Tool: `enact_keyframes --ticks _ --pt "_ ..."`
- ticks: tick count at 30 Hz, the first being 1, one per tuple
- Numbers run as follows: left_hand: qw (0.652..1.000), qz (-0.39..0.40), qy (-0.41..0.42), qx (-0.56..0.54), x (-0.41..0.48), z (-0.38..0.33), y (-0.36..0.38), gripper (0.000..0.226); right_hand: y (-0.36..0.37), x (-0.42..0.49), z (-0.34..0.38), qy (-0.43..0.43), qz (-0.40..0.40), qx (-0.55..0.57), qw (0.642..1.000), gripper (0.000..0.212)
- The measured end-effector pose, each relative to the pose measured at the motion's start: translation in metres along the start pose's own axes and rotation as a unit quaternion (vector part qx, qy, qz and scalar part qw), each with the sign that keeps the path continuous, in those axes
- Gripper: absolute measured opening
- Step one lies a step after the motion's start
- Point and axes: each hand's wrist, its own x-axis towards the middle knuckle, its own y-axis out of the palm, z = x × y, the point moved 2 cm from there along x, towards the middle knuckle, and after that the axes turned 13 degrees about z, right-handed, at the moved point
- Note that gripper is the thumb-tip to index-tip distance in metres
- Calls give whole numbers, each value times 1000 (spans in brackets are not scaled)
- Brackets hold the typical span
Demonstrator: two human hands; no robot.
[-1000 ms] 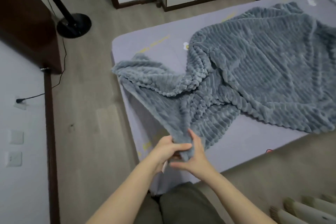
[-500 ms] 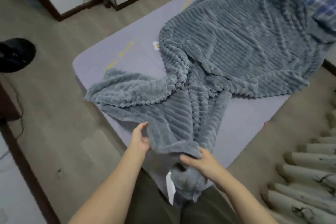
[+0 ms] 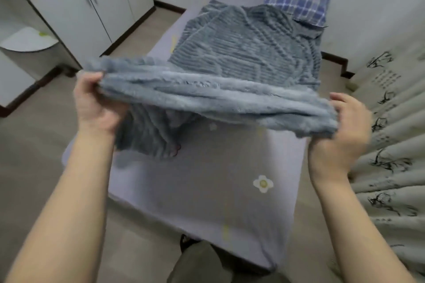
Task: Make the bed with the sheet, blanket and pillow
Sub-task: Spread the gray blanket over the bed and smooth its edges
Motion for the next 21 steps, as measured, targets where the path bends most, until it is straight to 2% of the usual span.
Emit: enact_keyframes --ticks 1,2,3,4,5,6,7,8,9,11,12,13,14,16,17,18,19,21 --pt "998 45 1 -46 -14 8 0 49 -7 -13 1 -16 -27 26 999 14" --pt "996 56 -17 -71 -34 25 -3 51 -11 -33 -2 -34 -2 29 999 18" --pt "997 31 -53 -56 -56 46 -13 48 -10 -61 -8 -39 86 8 996 24" --pt "991 -68 -114 7 -87 75 -31 40 -6 -93 -20 -12 243 -26 970 30" --pt "963 -182 -182 75 -123 105 -49 25 2 -129 -35 55 446 -66 891 31" --pt "920 -282 -248 112 -163 130 -66 14 0 -173 -52 114 601 -115 783 31" --pt "878 -348 -307 113 -202 149 -79 16 -3 -212 -68 162 688 -148 692 32" --pt "847 -383 -356 97 -239 165 -89 21 -9 -243 -82 195 736 -164 627 35" --pt "828 -396 -388 82 -269 175 -94 23 -18 -264 -93 217 745 -181 605 39" --pt "805 -402 -425 97 -306 185 -94 22 -24 -293 -106 262 753 -189 573 41" --pt "802 -397 -432 109 -312 188 -89 21 -25 -297 -109 274 762 -170 562 39" --pt "800 -388 -441 121 -312 190 -83 20 -27 -306 -115 271 766 -140 566 38" --pt "798 -378 -449 137 -310 193 -78 21 -26 -310 -114 279 783 -110 545 41" --pt "803 -349 -453 169 -296 199 -63 26 -20 -315 -109 313 773 -61 549 56" --pt "809 -328 -452 181 -288 202 -52 30 -8 -312 -100 286 789 -61 540 70" --pt "819 -302 -449 192 -280 205 -40 34 -2 -315 -89 241 802 -45 545 89" --pt "830 -269 -445 201 -273 209 -25 36 1 -315 -70 206 796 0 569 109" --pt "846 -197 -451 204 -262 220 -1 36 16 -314 -23 128 777 102 608 134"
